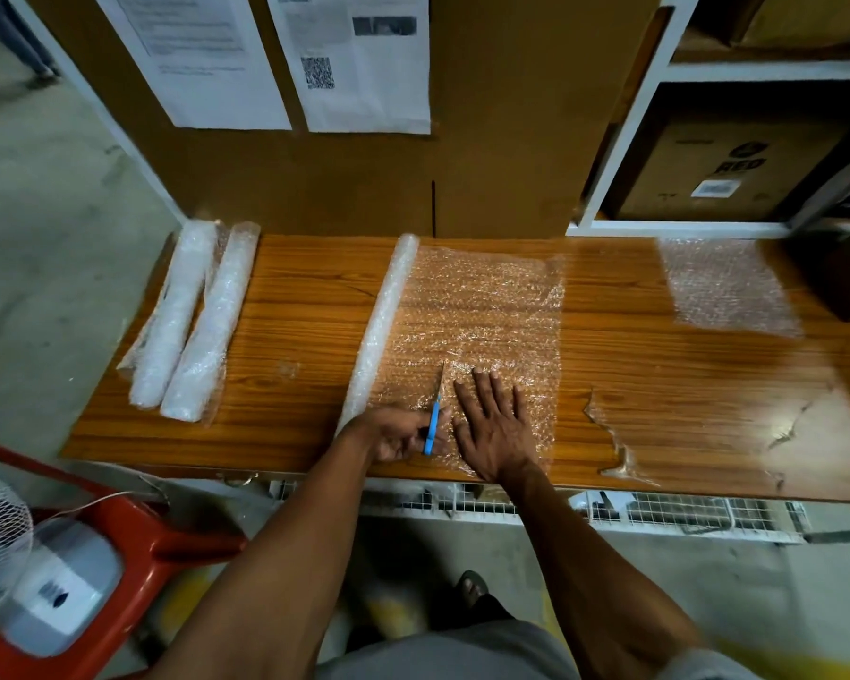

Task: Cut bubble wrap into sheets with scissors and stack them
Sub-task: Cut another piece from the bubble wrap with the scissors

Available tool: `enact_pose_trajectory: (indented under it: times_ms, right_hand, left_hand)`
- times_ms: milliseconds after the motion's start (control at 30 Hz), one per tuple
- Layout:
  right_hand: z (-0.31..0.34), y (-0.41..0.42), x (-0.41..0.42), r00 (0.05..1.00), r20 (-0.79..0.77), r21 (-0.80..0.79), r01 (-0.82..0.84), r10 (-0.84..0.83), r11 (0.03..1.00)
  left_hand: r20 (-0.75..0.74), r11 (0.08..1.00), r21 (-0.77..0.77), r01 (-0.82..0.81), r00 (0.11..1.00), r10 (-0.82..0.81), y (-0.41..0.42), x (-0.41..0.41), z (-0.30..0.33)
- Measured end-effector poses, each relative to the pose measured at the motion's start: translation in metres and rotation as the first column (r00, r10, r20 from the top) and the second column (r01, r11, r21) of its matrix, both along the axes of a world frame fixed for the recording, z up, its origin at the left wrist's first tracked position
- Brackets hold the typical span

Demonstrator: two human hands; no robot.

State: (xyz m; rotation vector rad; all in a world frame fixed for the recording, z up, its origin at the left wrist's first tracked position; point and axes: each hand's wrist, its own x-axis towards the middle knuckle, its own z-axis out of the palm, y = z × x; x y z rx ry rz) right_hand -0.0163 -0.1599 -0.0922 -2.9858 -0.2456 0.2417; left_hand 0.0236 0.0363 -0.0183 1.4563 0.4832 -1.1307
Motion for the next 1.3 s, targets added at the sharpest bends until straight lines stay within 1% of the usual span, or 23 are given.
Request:
enact_pose_trajectory:
  times_ms: [133, 267, 367, 533, 733, 867, 1000, 1067, 1233, 1300]
  right_hand:
    - [0.000, 0.000, -0.001, 1.000, 0.014, -0.002, -0.005, 0.005, 1.000]
    - [-0.001, 0.000, -0.001, 1.000, 0.017, 0.010, 0.000, 0.000, 1.000]
    - [-0.001, 0.000, -0.001, 1.000, 0.021, 0.008, 0.001, -0.002, 1.000]
    - [0.002, -0.001, -0.001, 1.000, 0.015, 0.002, -0.004, 0.004, 1.000]
    - [0.003, -0.002, 0.000, 1.000, -0.014, 0.006, -0.008, 0.008, 1.000]
    - [0.006, -0.003, 0.000, 0.999, -0.027, 0.014, -0.016, 0.016, 1.000]
    - [0.008, -0.003, 0.001, 1.000, -0.024, 0.061, -0.005, 0.006, 0.998]
    - [0.009, -0.002, 0.001, 1.000, -0.023, 0.063, 0.005, -0.003, 0.998]
    - [0.009, -0.001, 0.000, 1.000, -0.020, 0.042, 0.014, -0.013, 0.999]
    - [0.007, -0.001, 0.000, 1.000, -0.019, 0.039, 0.015, -0.015, 0.999]
  left_hand:
    - [-0.012, 0.999, -0.009, 0.036, 0.999, -0.036, -0.002, 0.008, -0.001]
    - [-0.002, 1.000, -0.019, 0.020, 1.000, -0.020, -0.003, 0.010, 0.000]
    - [0.012, 1.000, 0.005, 0.016, 1.000, -0.016, -0.002, 0.010, 0.003]
    - [-0.013, 1.000, -0.006, -0.013, 1.000, 0.013, -0.002, 0.012, 0.003]
    - [-0.025, 0.997, -0.063, 0.053, 0.998, -0.055, -0.004, 0.017, -0.002]
    - [0.003, 0.993, -0.096, 0.062, 0.998, -0.062, -0.005, 0.026, -0.007]
    - [-0.025, 0.991, -0.058, 0.123, 0.992, -0.125, -0.006, 0.035, -0.002]
    - [-0.016, 0.987, -0.064, 0.146, 0.989, -0.147, -0.004, 0.040, -0.005]
    - [0.018, 0.990, -0.074, 0.119, 0.993, -0.118, -0.005, 0.043, 0.002]
    - [0.046, 0.994, -0.075, 0.079, 0.996, -0.075, -0.006, 0.041, 0.006]
